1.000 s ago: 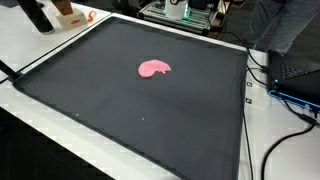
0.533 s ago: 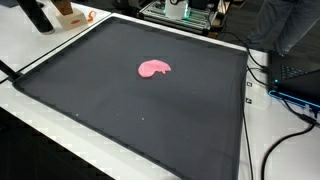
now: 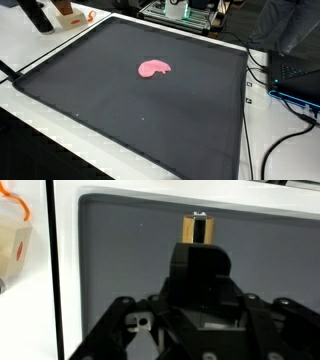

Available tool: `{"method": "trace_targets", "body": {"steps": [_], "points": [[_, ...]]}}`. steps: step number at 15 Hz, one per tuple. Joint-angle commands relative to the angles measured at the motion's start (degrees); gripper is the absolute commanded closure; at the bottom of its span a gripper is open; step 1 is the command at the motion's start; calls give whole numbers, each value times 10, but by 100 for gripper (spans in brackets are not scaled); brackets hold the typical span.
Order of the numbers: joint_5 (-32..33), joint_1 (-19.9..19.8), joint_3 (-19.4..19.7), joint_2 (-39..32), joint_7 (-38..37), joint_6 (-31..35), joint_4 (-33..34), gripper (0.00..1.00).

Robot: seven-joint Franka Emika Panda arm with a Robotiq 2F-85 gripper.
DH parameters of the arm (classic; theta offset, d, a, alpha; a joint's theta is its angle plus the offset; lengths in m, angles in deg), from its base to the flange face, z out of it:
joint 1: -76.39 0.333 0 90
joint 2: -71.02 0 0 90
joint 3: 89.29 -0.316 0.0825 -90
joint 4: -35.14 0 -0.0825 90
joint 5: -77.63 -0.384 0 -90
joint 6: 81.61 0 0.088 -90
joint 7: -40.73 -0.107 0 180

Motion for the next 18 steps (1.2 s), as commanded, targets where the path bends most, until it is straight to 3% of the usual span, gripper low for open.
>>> {"method": "trace_targets", "body": {"steps": [1, 6, 13, 18], "points": [[-40, 20, 3, -16, 13, 13, 8, 75], [-108, 44, 3, -54, 21, 86, 12, 75], [-202, 62, 12, -162, 56, 212, 30, 75], [-274, 53, 19, -244, 100, 228, 59, 75]]}}
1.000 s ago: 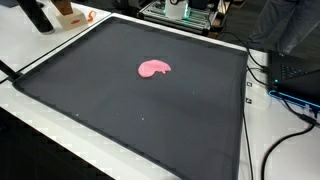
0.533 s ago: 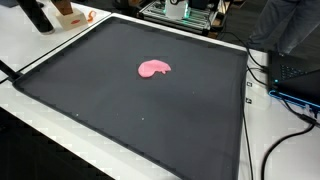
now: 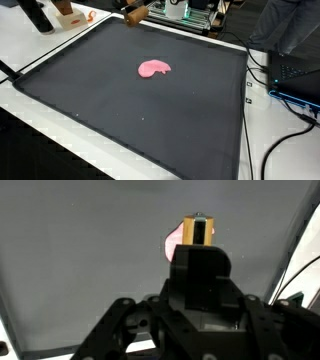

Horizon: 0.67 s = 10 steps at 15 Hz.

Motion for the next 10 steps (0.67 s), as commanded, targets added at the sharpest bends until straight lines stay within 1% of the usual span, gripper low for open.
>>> {"method": "trace_targets", "body": {"steps": [1, 4, 10], "points": [[-60, -4, 9, -64, 38, 3, 36, 75], [-98, -17, 5, -108, 62, -5, 56, 75], [-137, -52, -8, -177, 103, -7, 87, 75]]}}
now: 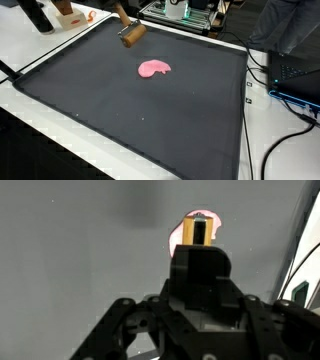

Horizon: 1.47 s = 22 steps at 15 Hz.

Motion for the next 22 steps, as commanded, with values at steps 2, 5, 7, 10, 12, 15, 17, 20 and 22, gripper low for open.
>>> {"method": "trace_targets", "body": {"steps": [2, 5, 7, 10, 12, 15, 17, 20, 22], "points": [[-39, -36, -16, -49, 47, -13, 32, 75], [-45, -52, -24, -71, 65, -13, 43, 75], [-46, -62, -30, -83, 75, -13, 48, 75], [-50, -74, -38, -100, 88, -16, 56, 75], [-58, -83, -43, -111, 100, -20, 62, 75], [-75, -95, -50, -126, 125, -30, 71, 75], [-82, -101, -54, -135, 138, -36, 75, 75], [-82, -108, -57, -146, 149, -45, 82, 75], [-80, -112, -59, -152, 153, -53, 86, 75]]}}
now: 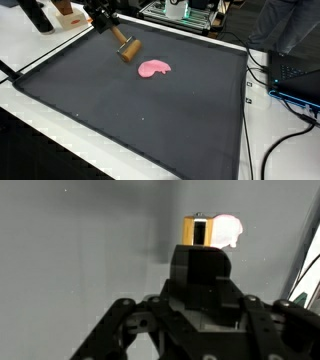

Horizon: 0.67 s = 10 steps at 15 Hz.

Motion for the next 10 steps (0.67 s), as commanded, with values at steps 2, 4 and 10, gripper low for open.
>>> {"method": "trace_targets", "body": {"steps": [2, 4, 10], "points": [[-13, -21, -12, -17, 19, -33, 21, 75], [-11, -21, -15, -22, 16, -36, 24, 75], [-8, -19, -21, -29, -7, -34, 27, 75]]}}
